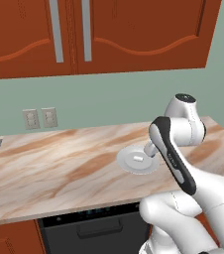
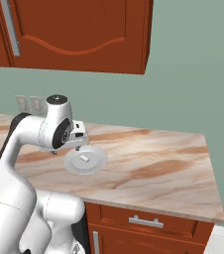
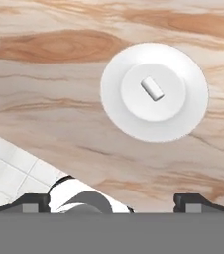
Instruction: Pick up the marshmallow and place it in the cup of hot chocolate on the dining counter.
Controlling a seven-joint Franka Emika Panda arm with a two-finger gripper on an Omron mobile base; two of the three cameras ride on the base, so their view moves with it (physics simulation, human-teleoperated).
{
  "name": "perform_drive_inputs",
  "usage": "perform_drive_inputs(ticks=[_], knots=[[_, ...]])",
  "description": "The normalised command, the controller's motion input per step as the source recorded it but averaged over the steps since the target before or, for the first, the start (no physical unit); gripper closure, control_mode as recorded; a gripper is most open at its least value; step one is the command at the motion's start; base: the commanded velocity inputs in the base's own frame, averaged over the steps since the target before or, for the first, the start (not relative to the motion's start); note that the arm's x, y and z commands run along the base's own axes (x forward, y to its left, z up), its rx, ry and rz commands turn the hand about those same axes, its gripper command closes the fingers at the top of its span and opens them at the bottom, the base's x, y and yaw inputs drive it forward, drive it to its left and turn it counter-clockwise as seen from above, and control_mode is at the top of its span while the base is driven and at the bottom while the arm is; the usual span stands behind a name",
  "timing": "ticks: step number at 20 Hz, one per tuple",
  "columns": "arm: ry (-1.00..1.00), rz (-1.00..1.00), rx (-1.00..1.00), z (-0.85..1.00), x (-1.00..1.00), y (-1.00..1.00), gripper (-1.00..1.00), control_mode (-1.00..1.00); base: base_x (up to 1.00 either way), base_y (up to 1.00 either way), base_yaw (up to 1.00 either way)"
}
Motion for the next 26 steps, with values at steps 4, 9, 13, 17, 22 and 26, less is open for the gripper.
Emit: perform_drive_inputs(ticks=[4, 9, 13, 17, 22, 26], knots=[[-0.04, 0.05, 0.00, -0.33, 0.24, -0.15, -1.00, -1.00, 0.00, 0.00, 0.00], [0.00, 0.06, 0.00, -0.37, 0.40, -0.01, -1.00, -1.00, 0.00, 0.00, 0.00], [0.00, 0.06, 0.00, -0.26, 0.42, 0.00, -1.00, -1.00, 0.00, 0.00, 0.00], [0.00, 0.05, 0.00, -0.35, 0.42, 0.00, -1.00, -1.00, 0.00, 0.00, 0.00], [0.00, 0.03, 0.00, -0.32, 0.39, 0.00, -1.00, -1.00, 0.00, 0.00, 0.00], [0.00, 0.01, 0.00, -0.04, 0.15, 0.00, -1.00, -1.00, 0.00, 0.00, 0.00]])
